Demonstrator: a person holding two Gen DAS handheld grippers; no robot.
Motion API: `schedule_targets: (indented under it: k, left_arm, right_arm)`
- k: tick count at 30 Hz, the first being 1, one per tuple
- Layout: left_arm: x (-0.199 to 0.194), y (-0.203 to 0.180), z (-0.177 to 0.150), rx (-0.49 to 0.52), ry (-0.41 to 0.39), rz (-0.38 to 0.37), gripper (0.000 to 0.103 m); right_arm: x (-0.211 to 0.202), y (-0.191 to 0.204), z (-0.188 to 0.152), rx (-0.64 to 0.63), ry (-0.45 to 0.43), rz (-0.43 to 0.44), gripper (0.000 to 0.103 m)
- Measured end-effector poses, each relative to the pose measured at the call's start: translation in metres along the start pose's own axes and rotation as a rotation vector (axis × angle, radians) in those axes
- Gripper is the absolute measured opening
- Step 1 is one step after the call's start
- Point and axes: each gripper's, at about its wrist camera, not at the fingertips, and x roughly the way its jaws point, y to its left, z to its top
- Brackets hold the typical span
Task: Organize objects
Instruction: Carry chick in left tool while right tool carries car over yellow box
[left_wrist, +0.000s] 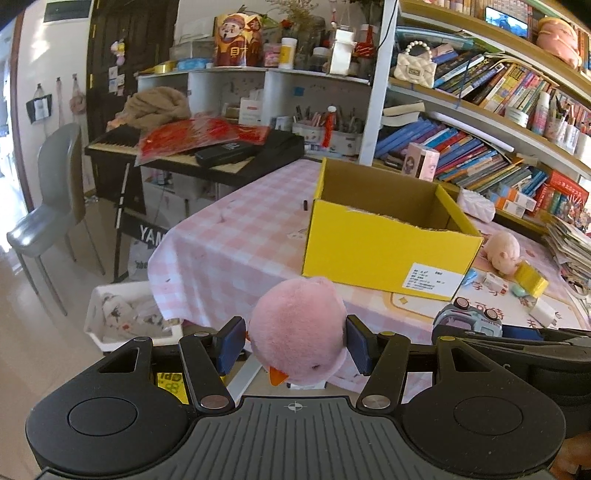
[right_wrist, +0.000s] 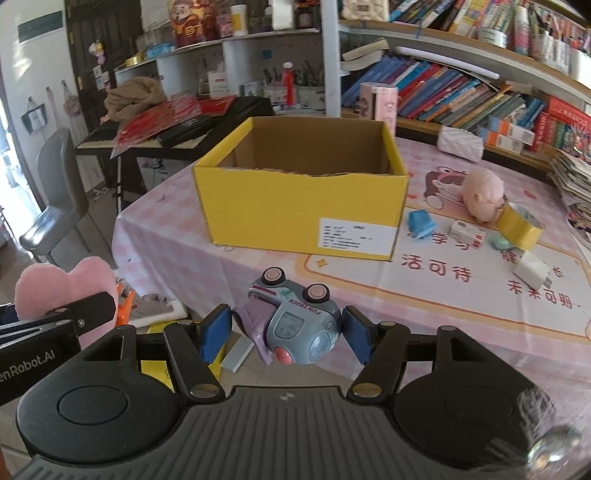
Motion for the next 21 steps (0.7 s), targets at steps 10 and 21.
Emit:
schedule_targets:
  k: [10,21]
  left_arm:
    - [0.010,-0.015,0.028,0.043,-0.030,-0.050,0.058]
    - [0.050,-0.042,0.084,0.070,-0.091,-0.056,0.058]
  right_arm:
    - [-0.004,-0.009,0.014,-0.014,-0.055,-0.031,0.064]
    - [0.022,-0.027,0.075,-0.052,-0.163,-0.014,0.064]
